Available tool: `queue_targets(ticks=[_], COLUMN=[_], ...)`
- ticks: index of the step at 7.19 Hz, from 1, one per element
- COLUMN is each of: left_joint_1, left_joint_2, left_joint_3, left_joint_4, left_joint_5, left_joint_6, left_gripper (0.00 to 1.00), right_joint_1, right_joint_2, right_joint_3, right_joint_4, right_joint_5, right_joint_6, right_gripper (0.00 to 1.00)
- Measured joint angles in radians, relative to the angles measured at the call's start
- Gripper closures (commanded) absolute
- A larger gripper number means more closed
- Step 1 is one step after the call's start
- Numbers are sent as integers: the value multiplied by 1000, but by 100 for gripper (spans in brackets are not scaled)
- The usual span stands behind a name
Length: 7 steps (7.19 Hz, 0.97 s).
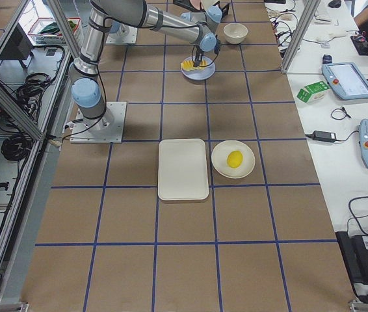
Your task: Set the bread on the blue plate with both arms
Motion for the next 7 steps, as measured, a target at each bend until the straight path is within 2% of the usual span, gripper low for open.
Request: queue_targets(ticks=[3,5,7], left_joint_1=[4,2,-2], left_joint_2=[6,6,7], left_joint_3=[-1,4,6], left_joint_4=[-6,-5,-5], left_joint_5=[-5,-7,-7], left_joint_6=[-7,-9,-12], left_gripper=[0,0,0], right_joint_1=[-8,-50,-154], right_joint_2=[-25,-106,-226], right_joint_3=[-10,-5,-7], right_joint_4=[-4,20,126], right_joint_5=[-1,-15,-70], right_joint_6=[-3,-18,-82], right_gripper=[0,0,0])
